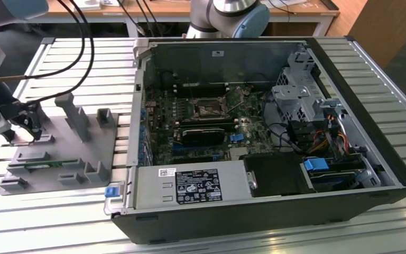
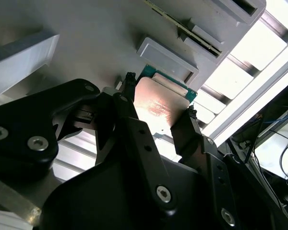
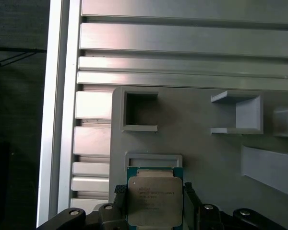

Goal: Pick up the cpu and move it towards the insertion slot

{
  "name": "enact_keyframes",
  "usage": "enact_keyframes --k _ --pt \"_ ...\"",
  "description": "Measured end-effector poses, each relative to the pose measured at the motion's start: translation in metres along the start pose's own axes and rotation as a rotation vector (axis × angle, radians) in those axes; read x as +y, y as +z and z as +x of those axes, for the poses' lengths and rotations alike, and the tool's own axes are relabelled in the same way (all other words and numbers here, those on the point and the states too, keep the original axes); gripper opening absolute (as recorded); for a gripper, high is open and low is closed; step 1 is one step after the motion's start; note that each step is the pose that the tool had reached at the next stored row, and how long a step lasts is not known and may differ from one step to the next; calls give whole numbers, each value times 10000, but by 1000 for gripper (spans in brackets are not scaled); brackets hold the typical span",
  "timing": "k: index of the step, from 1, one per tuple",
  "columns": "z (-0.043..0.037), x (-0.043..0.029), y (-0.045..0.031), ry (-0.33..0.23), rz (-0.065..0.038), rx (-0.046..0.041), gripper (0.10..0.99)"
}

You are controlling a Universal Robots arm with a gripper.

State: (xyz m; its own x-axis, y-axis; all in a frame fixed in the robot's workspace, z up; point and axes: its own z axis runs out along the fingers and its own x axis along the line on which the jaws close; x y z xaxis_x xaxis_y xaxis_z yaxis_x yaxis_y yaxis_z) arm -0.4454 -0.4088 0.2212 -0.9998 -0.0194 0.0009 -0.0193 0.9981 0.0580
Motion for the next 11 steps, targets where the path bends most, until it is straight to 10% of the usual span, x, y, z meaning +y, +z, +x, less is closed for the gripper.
enact_keyframes --k 11 --pt "0 2 -33 0 0 0 545"
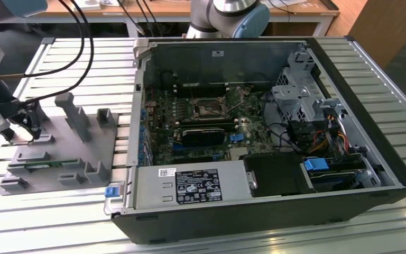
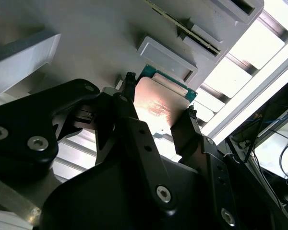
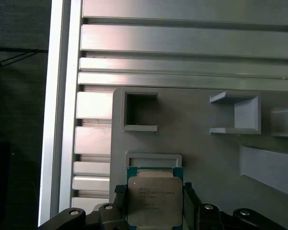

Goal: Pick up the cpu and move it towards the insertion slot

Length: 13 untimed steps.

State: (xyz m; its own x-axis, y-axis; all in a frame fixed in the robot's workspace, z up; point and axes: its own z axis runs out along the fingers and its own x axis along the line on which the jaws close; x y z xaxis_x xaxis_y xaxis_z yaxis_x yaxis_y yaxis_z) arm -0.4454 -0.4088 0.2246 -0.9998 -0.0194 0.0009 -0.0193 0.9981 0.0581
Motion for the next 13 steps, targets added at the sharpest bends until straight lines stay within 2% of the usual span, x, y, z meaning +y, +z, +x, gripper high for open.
enact_keyframes --k 13 --pt "0 3 -31 -1 0 0 545"
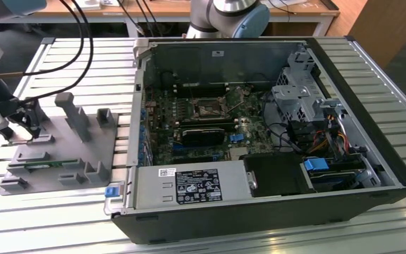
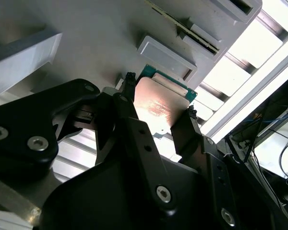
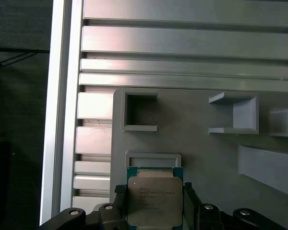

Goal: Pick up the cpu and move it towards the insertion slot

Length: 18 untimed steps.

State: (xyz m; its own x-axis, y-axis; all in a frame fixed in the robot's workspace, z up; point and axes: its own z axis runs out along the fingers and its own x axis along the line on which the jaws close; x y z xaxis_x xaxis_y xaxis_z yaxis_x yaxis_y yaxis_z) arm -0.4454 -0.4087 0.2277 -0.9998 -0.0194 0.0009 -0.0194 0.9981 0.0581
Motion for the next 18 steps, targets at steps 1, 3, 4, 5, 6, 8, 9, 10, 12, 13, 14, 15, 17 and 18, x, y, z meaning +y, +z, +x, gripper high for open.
enact_keyframes --k 1,3,4,5,6,8,9,10,12,13,14,15,17,18 --pt "0 0 -2 0 0 0 545" --pt "0 1 -7 0 0 0 545" --pt "0 1 -9 0 0 1 545" --pt "0 1 -12 0 0 0 545" --pt "0 2 -15 0 1 0 545" --pt "0 2 -20 0 0 0 545" --pt "0 3 -23 1 1 0 545" --pt "0 3 -27 0 0 1 545" --pt "0 4 -32 0 0 -1 545" --pt "0 4 -36 1 0 0 545" --pt "0 4 -40 0 0 0 545" --pt "0 4 -44 0 0 0 545" --pt "0 5 -51 0 0 0 545" --pt "0 6 -55 0 0 0 545"
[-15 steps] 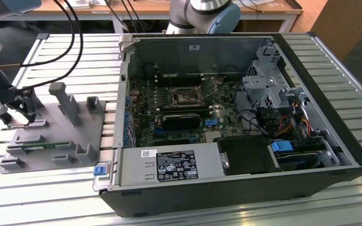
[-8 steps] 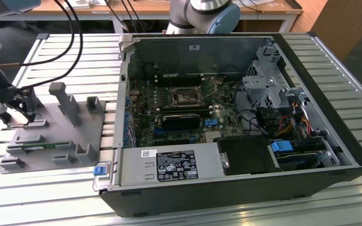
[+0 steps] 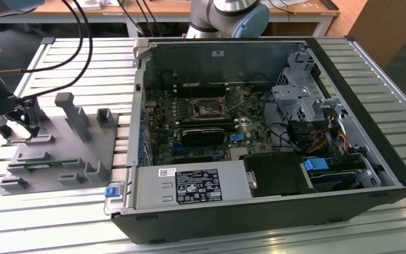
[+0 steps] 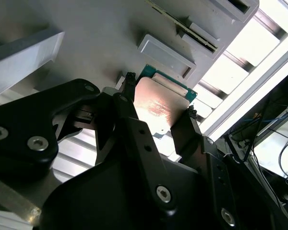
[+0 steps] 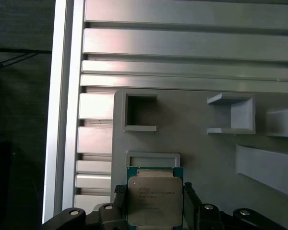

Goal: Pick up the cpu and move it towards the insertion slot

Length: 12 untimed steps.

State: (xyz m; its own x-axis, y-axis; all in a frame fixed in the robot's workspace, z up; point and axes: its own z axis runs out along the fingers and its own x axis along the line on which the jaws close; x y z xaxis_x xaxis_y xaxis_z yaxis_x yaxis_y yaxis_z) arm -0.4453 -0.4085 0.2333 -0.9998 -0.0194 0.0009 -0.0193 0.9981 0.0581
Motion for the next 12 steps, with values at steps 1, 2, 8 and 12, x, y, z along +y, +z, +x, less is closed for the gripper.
enact_keyframes --k 1,2,8,12 --pt "0 0 -3 0 0 0 545" --pt "0 1 -7 0 0 0 545" --pt "0 3 -28 0 -1 -2 545" --pt "0 4 -42 0 0 0 545"
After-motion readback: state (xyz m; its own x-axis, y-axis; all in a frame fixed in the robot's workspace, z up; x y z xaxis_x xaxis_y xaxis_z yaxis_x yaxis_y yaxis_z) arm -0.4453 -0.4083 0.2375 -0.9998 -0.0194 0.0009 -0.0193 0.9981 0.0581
